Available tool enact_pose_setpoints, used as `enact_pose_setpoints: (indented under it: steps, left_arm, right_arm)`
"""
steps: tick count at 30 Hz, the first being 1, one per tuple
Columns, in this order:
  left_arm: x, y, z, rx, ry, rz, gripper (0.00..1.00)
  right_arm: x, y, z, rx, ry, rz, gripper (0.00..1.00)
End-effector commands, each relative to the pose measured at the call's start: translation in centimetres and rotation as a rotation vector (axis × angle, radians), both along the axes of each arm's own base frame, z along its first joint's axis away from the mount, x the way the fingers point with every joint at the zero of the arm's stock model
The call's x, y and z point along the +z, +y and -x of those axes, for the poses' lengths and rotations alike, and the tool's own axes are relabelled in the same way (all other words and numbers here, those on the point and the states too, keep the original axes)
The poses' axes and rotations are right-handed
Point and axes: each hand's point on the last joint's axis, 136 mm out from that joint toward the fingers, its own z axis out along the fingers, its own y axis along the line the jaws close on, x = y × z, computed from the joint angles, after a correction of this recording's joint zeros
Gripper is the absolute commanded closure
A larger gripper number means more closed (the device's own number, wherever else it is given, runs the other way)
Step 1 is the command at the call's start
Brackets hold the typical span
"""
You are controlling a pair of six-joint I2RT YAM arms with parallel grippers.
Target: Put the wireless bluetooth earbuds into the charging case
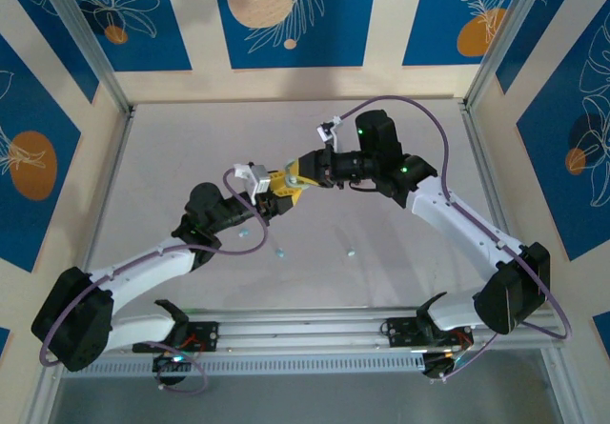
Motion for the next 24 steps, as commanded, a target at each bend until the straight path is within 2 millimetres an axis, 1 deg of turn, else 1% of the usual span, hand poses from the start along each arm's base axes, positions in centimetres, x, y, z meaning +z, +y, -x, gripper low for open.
enact_pose_setpoints:
  steps: [1, 6, 12, 19, 24]
  left_arm:
    - [3.2, -0.2, 0.7, -0.025, -0.082, 0.065, 0.73]
    - [3.3, -0.1, 0.7, -0.02, -0.09, 0.067, 0.73]
    - [3.7, 0.0, 0.9, -0.018, -0.101, 0.075, 0.73]
    - [3.7, 0.2, 1.0, -0.015, -0.106, 0.074, 0.73]
    - [3.8, 0.2, 1.0, -0.017, -0.106, 0.077, 0.73]
  right_arm:
    - [0.5, 0.4, 0.3, 0.018, -0.025, 0.015, 0.8]
    - [0.4, 0.7, 0.5, 0.024, -0.037, 0.037, 0.8]
    - [-0.7, 0.5, 0.2, -0.007, -0.037, 0.103, 0.79]
    - [-0.7, 0.2, 0.1, -0.03, -0.066, 0.135, 0.78]
    - [-0.7, 0.2, 0.1, -0.035, -0.075, 0.154, 0.76]
